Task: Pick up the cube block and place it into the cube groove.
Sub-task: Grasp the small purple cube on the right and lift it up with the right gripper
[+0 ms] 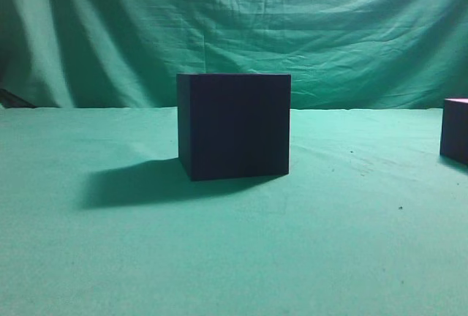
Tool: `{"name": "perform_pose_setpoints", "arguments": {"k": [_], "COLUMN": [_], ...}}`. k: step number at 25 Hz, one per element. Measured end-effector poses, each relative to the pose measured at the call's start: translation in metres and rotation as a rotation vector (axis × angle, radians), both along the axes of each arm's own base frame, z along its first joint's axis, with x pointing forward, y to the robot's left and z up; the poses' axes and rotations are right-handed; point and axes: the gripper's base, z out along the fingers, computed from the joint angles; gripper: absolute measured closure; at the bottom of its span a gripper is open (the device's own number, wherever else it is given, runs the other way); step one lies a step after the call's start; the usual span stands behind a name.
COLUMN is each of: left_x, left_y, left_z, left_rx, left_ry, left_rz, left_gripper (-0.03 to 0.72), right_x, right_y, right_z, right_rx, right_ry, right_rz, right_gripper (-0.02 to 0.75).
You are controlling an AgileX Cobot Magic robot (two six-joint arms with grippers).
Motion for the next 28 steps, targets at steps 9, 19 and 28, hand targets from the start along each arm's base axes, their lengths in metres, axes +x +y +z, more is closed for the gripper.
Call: {"name": "perform_pose_setpoints", "arguments": {"k": [9,19,28], "left_x": [0.000,0.000,0.000], "left_y": [0.000,0.000,0.000], "left_z": [0.000,0.000,0.000], "left_rx": [0.000,0.000,0.000], "left_ry": [0.000,0.000,0.000], "left_rz": [0.000,0.000,0.000], "left_gripper": [0.688,0.688,0.688], "right_x": [0.000,0.000,0.004], "right_y": [0.000,0.000,0.002], "right_z": [0.000,0.000,0.018], "right_rx": [0.000,0.000,0.054], "right_ry": [0.000,0.000,-0.202], "right_rz": [0.000,0.000,0.008], "right_gripper": [0.688,0.688,0.688]}}
